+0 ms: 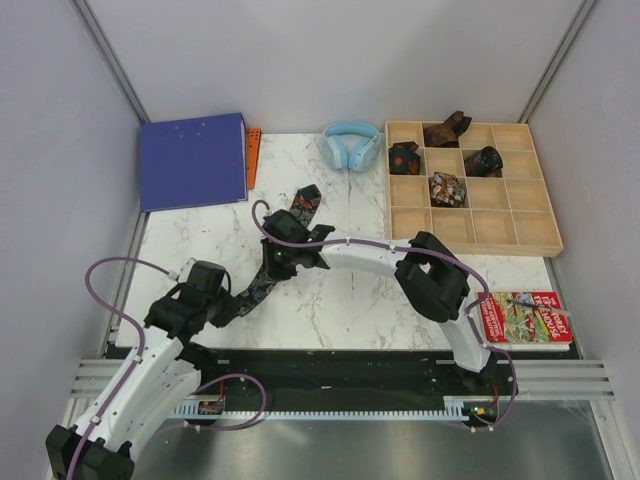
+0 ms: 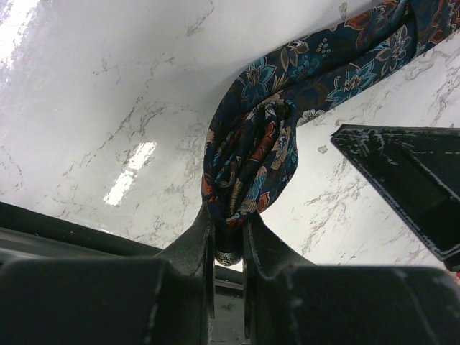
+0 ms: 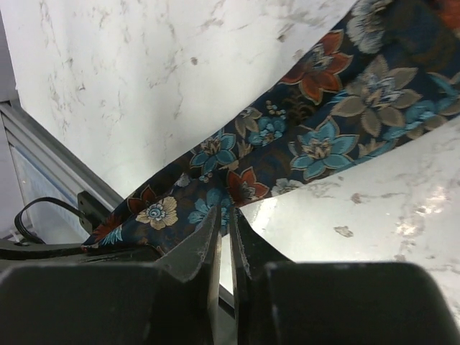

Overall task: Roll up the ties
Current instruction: Roll the tie at the center of the board.

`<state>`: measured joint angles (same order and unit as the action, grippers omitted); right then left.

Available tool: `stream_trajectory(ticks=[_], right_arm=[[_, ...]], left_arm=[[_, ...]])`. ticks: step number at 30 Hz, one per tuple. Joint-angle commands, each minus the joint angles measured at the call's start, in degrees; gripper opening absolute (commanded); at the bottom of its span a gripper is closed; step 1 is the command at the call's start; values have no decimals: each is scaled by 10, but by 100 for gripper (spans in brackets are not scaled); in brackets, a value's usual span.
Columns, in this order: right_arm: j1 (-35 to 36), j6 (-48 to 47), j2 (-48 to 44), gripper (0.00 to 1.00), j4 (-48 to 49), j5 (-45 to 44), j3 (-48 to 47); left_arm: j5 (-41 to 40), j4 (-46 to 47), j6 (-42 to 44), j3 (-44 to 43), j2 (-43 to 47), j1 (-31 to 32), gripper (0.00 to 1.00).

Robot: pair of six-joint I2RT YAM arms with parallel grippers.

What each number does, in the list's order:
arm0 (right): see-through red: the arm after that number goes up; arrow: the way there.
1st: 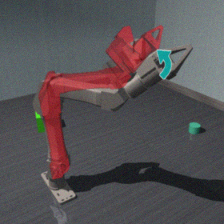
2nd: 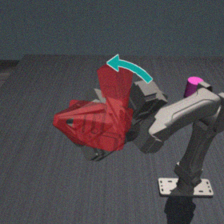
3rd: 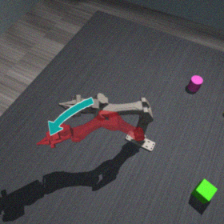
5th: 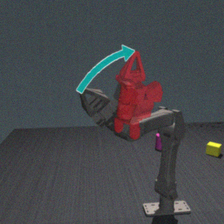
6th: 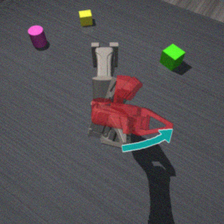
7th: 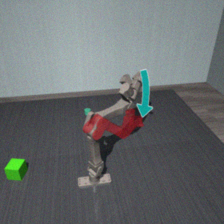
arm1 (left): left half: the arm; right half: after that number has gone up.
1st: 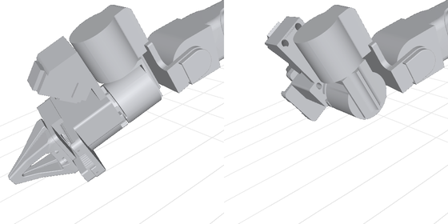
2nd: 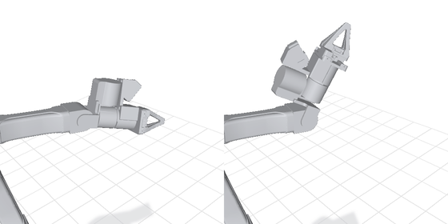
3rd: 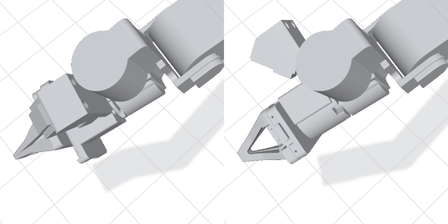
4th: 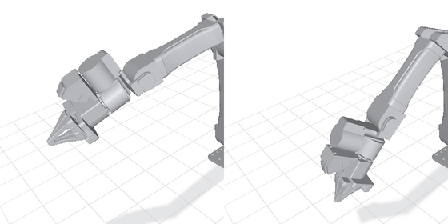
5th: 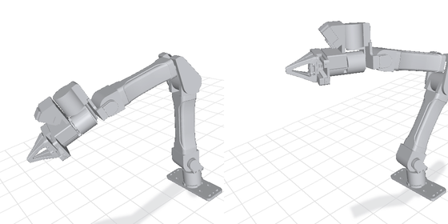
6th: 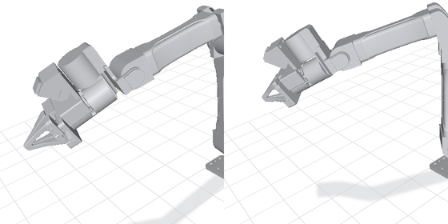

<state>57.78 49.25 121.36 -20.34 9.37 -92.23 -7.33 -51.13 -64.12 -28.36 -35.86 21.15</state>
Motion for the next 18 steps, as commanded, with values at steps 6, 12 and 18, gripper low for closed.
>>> stream_trajectory(ticks=[6,12,18], right_arm=[[25,1,45,15,52,54,-21],[41,16,56,15,72,64,-14],[54,32,49,15,88,79,-15]], left_arm=[[-18,-6,-13,-28,-11,2,2],[-27,-12,3,-57,-30,2,2],[-29,-12,21,-89,-61,2,2]])
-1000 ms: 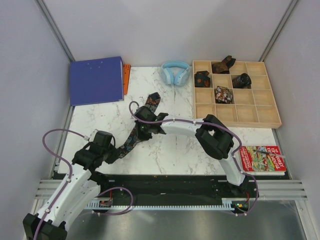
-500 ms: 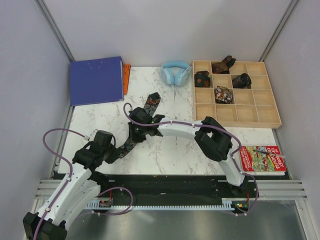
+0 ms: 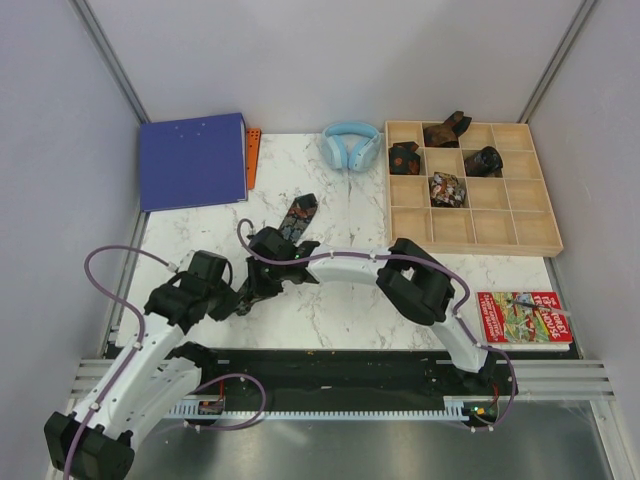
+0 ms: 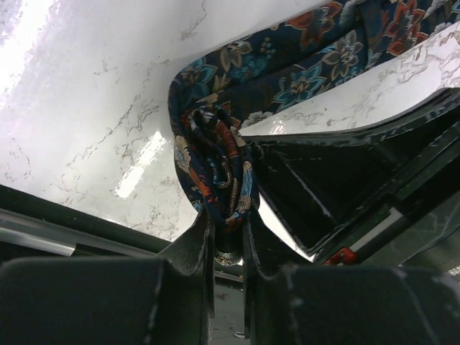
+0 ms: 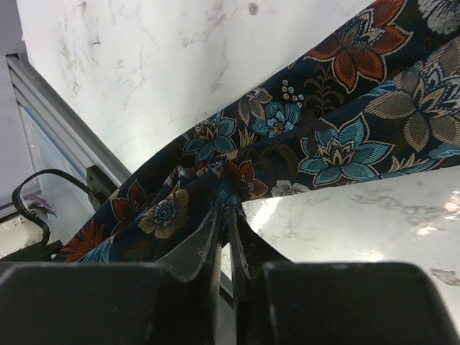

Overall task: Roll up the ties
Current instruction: Roll the tie at the center of the board.

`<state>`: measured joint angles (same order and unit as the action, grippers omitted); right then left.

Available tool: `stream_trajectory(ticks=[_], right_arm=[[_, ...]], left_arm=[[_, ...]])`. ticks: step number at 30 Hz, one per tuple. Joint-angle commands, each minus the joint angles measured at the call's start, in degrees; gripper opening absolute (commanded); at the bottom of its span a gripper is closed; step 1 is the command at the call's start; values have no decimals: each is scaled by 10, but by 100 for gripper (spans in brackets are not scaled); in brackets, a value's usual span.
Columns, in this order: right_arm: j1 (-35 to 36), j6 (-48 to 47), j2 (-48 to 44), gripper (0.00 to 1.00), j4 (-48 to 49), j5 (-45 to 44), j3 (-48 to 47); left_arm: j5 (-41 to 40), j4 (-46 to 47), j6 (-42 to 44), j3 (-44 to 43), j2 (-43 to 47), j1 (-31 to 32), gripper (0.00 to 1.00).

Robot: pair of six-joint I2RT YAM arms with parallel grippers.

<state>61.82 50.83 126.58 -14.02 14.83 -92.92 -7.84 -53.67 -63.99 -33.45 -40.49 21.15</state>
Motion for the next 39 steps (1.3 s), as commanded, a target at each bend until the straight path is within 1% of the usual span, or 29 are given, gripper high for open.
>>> stream_trajectory(ticks=[1,8,12,16,19,22,23,29,35,39], right_arm=[[15,20,-3,15,29,26,-8],[14,18,9,15,32,34,-26],[10,20,16,15,35,37,-28],[1,17,18,15,36,44,-24],[-12,14,12,17,36,47,-11],[-25,7,-5,20,36,53,2],[-32,5,-9,23,35,55,5],[-58,-11,-62,34,35,62,57],[-72,-28,-125,36,33,49,139],[-73,-32,-147,37,36,47,187]], left_arm=[[-27,13,23,-40,-27,2,2],[-20,45,55,-51,-94,1,2],[-19,65,76,-59,-159,1,3],[-17,85,93,-74,-203,0,3],[-26,87,107,-87,-232,-1,3],[-34,86,119,-103,-251,-3,3],[-34,88,123,-105,-256,-5,3],[-32,97,136,-114,-293,-15,4],[-20,112,154,-137,-323,-36,7],[3,117,166,-162,-367,-53,10]])
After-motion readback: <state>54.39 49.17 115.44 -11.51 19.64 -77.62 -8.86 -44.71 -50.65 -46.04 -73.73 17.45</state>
